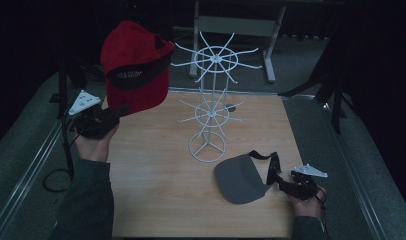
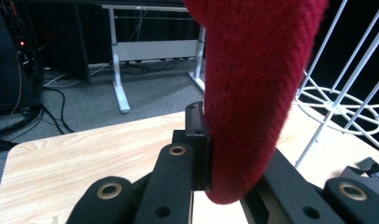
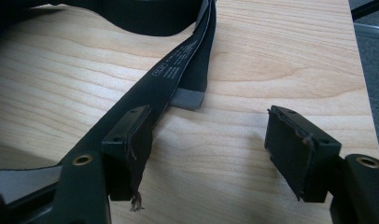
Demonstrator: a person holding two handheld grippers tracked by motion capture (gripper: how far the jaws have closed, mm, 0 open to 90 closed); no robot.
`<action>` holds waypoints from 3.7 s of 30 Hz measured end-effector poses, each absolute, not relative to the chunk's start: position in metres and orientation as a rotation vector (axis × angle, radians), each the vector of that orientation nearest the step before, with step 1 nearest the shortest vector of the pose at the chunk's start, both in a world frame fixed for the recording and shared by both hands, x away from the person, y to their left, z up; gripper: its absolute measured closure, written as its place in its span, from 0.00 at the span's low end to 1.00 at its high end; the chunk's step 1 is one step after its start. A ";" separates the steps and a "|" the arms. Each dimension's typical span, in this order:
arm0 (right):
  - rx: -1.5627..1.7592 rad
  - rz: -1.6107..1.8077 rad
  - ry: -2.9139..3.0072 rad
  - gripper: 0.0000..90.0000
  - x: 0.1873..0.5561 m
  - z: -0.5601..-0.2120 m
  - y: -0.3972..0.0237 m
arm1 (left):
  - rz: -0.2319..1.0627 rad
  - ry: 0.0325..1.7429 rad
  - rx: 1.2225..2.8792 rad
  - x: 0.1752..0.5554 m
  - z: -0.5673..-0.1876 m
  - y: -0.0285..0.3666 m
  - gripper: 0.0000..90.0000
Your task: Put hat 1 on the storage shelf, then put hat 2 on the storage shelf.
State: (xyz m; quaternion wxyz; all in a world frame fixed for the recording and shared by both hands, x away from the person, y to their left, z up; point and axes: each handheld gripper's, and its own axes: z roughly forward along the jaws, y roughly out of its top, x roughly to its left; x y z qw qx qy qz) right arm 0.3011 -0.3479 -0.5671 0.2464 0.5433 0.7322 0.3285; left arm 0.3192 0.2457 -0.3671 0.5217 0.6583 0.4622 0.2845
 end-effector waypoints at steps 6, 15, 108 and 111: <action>1.482 0.896 1.997 0.36 0.301 -0.567 -0.348 | 0.680 1.099 1.572 0.320 -0.364 0.245 0.95; 1.482 0.896 1.998 0.36 0.301 -0.567 -0.348 | 0.677 1.088 1.560 0.320 -0.360 0.243 0.95; 1.481 0.897 2.001 0.34 0.301 -0.567 -0.348 | 0.507 1.041 1.694 0.313 -0.428 0.216 0.76; 1.481 0.898 2.002 0.34 0.301 -0.567 -0.348 | 0.518 1.040 1.686 0.312 -0.427 0.217 0.71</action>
